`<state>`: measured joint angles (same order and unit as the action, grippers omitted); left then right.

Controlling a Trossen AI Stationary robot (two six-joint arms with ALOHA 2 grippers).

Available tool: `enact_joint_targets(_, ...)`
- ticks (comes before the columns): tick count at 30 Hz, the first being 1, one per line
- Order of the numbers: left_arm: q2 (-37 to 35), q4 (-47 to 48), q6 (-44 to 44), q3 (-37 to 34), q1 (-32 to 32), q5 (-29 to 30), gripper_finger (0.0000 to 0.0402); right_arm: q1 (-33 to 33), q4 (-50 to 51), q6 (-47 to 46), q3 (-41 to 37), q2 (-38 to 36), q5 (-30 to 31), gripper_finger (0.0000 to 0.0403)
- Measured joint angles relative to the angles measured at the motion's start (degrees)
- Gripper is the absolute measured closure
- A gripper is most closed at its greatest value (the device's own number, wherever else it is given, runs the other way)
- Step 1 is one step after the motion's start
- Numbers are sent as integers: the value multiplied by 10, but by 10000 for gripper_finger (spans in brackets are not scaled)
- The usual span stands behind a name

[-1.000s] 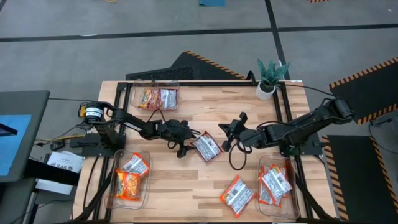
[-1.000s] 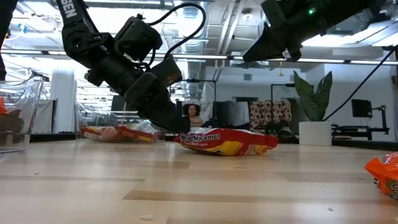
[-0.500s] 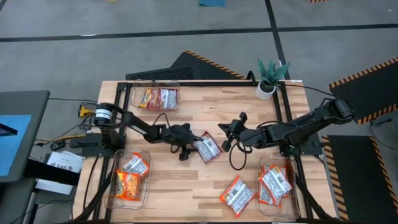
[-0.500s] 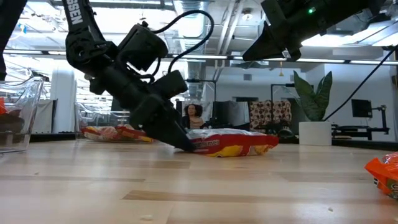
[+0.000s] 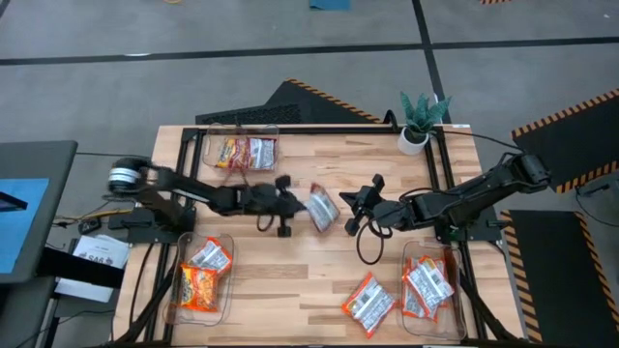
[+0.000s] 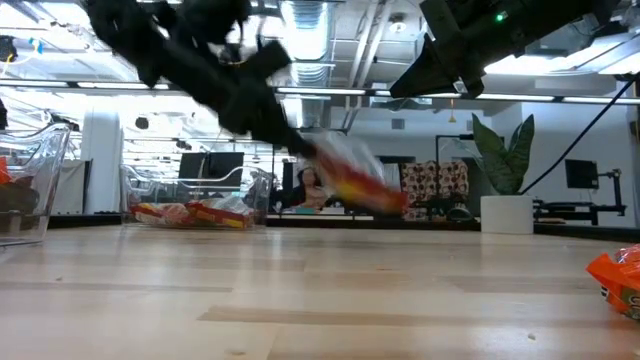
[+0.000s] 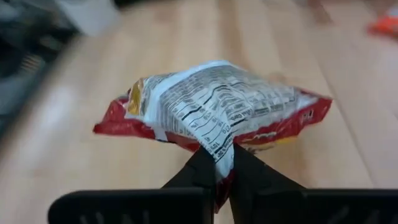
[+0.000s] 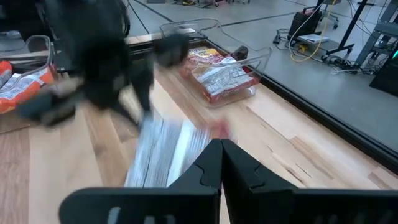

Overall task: Sort Maruchan noodles
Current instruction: Put the noodle pack into the top left transparent bin, then put the orange noodle pack into the bottom left transparent bin

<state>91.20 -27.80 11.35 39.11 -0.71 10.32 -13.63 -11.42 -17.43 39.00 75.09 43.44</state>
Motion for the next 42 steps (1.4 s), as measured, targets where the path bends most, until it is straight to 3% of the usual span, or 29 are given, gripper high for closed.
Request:
enact_joint_targets(9,-327,206,81,1,-48,170,400,0,-4,0,0,0,0,376)
enact_joint_targets(13,-442,347,42,1,-115,216,401,1,-8,1,0,0,0,376)
enact_joint_targets(16,-486,450,-9,1,-177,243,401,3,-8,0,0,0,0,376)
enact_joint_targets(20,-485,527,-55,-4,-252,250,401,3,-12,0,0,0,0,376)
enact_joint_targets(29,-379,401,-49,-73,-357,232,382,3,-11,0,0,0,0,376)
enact_joint_targets(36,-344,372,-37,-71,-370,229,289,3,-11,8,0,0,0,376)
enact_joint_targets(42,-376,435,-70,-23,-357,182,207,3,-11,8,0,0,0,376)
